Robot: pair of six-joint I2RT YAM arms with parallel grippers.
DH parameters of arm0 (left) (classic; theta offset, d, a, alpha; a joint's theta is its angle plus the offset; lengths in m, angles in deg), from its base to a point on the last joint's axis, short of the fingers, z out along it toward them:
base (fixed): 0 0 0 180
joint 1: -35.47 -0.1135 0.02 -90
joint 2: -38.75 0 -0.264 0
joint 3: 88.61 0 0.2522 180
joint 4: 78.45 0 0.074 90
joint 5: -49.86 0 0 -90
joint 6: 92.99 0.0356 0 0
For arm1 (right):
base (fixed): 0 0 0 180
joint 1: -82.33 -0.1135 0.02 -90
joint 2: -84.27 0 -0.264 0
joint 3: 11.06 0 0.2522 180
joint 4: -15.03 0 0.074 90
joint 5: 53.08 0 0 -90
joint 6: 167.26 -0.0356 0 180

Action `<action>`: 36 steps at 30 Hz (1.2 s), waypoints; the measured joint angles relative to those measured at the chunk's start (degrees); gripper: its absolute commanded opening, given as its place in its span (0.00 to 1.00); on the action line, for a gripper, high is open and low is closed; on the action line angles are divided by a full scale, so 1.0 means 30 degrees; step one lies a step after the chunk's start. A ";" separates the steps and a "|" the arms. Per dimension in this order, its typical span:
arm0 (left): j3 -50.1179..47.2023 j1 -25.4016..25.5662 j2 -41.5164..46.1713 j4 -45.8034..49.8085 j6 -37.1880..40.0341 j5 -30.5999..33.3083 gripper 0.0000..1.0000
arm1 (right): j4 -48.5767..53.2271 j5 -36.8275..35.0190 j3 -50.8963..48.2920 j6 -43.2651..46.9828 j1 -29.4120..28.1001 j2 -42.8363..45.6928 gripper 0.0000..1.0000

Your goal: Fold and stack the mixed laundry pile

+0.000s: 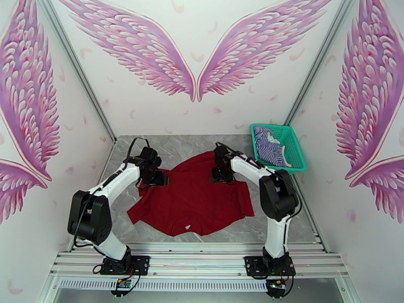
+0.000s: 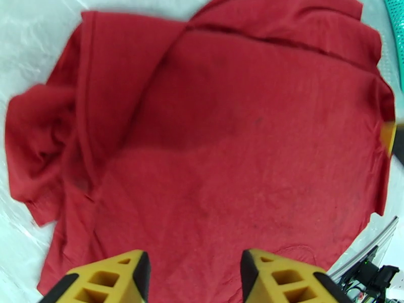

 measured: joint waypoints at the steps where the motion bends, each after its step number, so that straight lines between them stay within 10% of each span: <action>1: -0.0262 0.0488 0.0036 -0.0204 -0.0452 0.0109 0.59 | 0.0066 -0.0168 0.1217 0.0372 0.0044 -0.0459 0.56; 10: -0.4554 0.2506 0.0954 -0.1581 -0.4167 0.0597 0.40 | 0.0175 -0.0721 1.0557 0.4102 0.0313 -0.6047 0.57; 21: -0.5180 -0.0670 -0.1158 -0.3971 -0.7548 0.2419 0.21 | 0.1610 -0.1566 1.4717 0.2186 0.1435 -1.0834 0.32; 36: 1.3784 -0.3963 -1.4411 -0.3381 -0.4714 0.1494 0.27 | 0.0131 -0.2790 -0.1173 -0.1894 0.3045 -0.1676 0.28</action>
